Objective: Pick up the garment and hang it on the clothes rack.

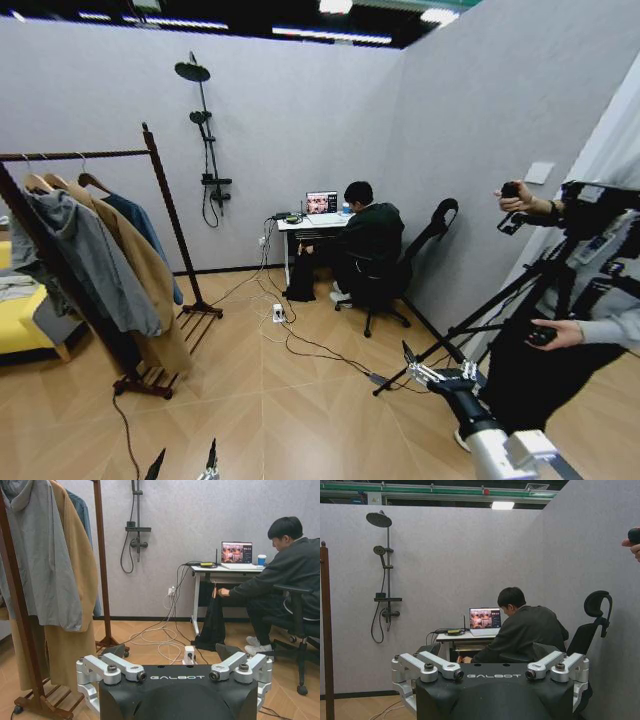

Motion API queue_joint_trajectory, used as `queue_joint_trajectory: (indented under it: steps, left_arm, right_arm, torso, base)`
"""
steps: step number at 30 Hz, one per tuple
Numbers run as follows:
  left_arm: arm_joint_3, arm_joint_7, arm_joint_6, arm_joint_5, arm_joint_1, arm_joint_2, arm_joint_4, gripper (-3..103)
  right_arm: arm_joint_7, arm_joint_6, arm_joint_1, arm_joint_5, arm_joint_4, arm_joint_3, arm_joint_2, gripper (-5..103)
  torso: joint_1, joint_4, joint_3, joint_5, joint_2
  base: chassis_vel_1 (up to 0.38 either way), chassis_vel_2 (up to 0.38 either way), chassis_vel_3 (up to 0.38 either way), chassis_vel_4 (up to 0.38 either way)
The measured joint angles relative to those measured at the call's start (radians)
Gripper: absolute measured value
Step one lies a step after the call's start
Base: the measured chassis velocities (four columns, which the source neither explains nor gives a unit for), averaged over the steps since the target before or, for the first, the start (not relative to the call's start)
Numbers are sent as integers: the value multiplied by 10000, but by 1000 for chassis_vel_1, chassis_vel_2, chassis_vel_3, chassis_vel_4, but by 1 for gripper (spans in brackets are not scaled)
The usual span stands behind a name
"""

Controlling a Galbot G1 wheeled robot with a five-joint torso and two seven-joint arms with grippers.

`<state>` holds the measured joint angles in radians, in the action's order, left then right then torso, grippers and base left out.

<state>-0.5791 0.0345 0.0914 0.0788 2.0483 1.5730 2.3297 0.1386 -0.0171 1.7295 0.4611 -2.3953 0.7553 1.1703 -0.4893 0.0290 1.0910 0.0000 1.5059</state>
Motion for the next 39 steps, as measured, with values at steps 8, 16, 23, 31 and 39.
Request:
queue_joint_trajectory:
  steps: [8, 16, 23, 31, 39]
  left_arm:
    - [0, 0, 0, 0, 0, 0, 0, 100]
    - [0, 0, 0, 0, 0, 0, 0, 100]
    - [0, 0, 0, 0, 1, 0, 0, 100]
    - [0, 0, 0, 0, 0, 0, 0, 100]
    - [0, 0, 0, 0, 0, 0, 0, 100]
  right_arm:
    - [0, 0, 0, 0, 0, 0, 0, 100]
    - [0, 0, 0, 0, 0, 0, 0, 100]
    - [0, 0, 2, 0, 0, 0, 0, 100]
    - [0, 0, 1, 0, -1, 0, 0, 100]
    - [0, 0, -1, 0, 0, 0, 0, 100]
  torso:
    - [0, 1, 0, 0, 0]
    - [1, 1, 0, 0, 0]
    - [3, 1, -2, 0, 2]
    - [2, 2, -1, 0, 1]
    - [-9, 2, 2, -4, -3]
  base:
    - [0, 0, 0, 0]
    - [0, 0, 0, 0]
    - [-24, 22, 28, -24]
    - [-147, 153, 150, -158]
    - [-201, 187, 202, -210]
